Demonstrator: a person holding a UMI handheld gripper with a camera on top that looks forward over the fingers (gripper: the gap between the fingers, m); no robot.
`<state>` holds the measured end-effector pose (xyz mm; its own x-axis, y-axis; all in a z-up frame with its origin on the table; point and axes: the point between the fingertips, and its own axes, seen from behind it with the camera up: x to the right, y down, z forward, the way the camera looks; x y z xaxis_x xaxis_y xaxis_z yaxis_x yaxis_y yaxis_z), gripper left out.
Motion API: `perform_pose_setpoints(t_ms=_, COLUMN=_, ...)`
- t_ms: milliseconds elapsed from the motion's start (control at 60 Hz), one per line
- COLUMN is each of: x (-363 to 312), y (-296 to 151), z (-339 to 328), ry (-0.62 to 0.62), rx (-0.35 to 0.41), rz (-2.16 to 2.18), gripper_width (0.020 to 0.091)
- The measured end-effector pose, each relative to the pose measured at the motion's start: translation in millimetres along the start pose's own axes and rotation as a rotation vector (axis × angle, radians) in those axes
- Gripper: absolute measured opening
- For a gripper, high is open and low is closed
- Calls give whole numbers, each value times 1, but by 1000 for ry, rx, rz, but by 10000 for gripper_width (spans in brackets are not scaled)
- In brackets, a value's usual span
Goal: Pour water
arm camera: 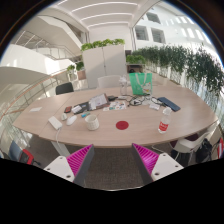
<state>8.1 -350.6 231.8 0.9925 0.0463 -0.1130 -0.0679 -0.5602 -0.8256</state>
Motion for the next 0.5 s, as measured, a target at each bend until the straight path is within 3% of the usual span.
perform_pose_setpoints(t_ms=300, x=9, y=3, z=28, ry=30, rx=23, rz=15, gripper_width=827)
perform_pose_setpoints(t_ms=500, x=102, y=5, z=78, ry=86, rx=161, rz=-25, gripper_width=828)
